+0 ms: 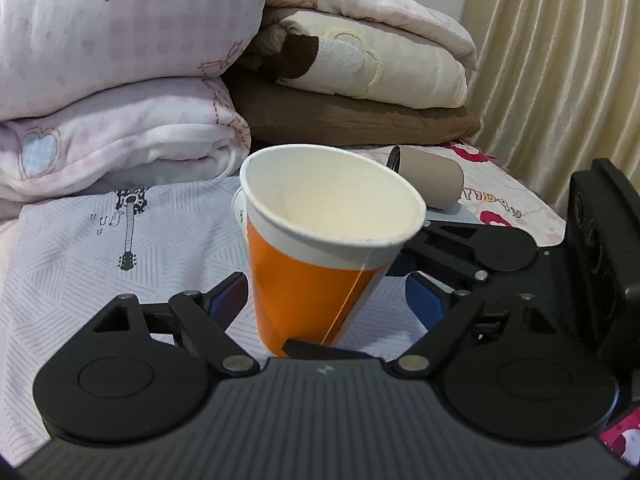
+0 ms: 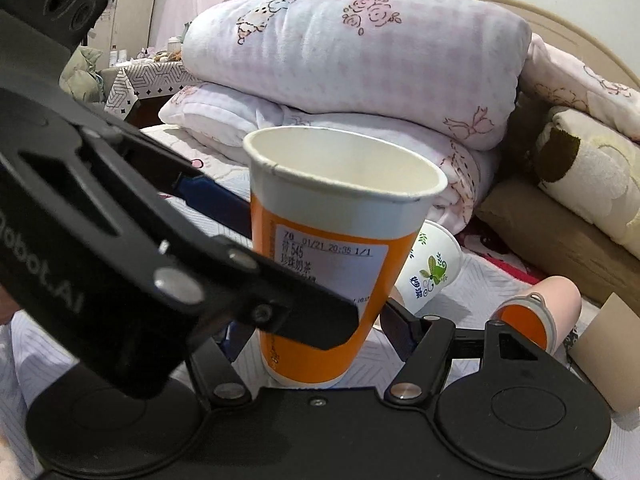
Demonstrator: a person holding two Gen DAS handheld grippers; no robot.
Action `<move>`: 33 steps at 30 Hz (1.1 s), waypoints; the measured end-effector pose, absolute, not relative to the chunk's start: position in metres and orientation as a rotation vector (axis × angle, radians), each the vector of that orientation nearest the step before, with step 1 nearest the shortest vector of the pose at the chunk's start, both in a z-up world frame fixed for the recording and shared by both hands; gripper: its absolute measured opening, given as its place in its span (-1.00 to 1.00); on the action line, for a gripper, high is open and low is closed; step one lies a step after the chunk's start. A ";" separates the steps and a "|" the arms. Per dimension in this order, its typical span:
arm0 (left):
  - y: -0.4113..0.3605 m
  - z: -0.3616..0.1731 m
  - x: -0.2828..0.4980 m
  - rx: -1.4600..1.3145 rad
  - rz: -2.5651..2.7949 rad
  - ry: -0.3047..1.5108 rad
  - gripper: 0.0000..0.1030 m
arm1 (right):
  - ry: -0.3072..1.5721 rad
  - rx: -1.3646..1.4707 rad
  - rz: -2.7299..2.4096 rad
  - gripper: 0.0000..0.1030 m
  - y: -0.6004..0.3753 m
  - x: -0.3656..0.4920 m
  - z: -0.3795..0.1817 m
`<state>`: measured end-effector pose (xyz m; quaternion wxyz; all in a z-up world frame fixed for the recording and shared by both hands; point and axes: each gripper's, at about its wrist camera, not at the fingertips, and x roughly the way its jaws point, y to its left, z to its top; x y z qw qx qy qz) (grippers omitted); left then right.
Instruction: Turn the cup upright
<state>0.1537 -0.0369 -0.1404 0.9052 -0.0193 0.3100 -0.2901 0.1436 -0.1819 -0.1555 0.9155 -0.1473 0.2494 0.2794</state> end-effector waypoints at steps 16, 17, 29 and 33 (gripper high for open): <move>-0.030 -0.122 0.128 -0.038 -0.485 0.703 0.67 | 0.574 -0.191 0.491 0.59 -0.197 0.119 -0.153; -0.032 -0.118 0.124 -0.014 -0.460 0.706 0.67 | 0.576 -0.178 0.473 0.59 -0.199 0.115 -0.152; -0.043 -0.055 0.063 0.062 -0.296 0.716 0.67 | 0.523 -0.059 0.368 0.65 -0.220 0.052 -0.089; -0.038 -0.041 0.045 0.040 -0.259 0.743 0.68 | 0.498 -0.076 0.333 0.65 -0.222 0.032 -0.060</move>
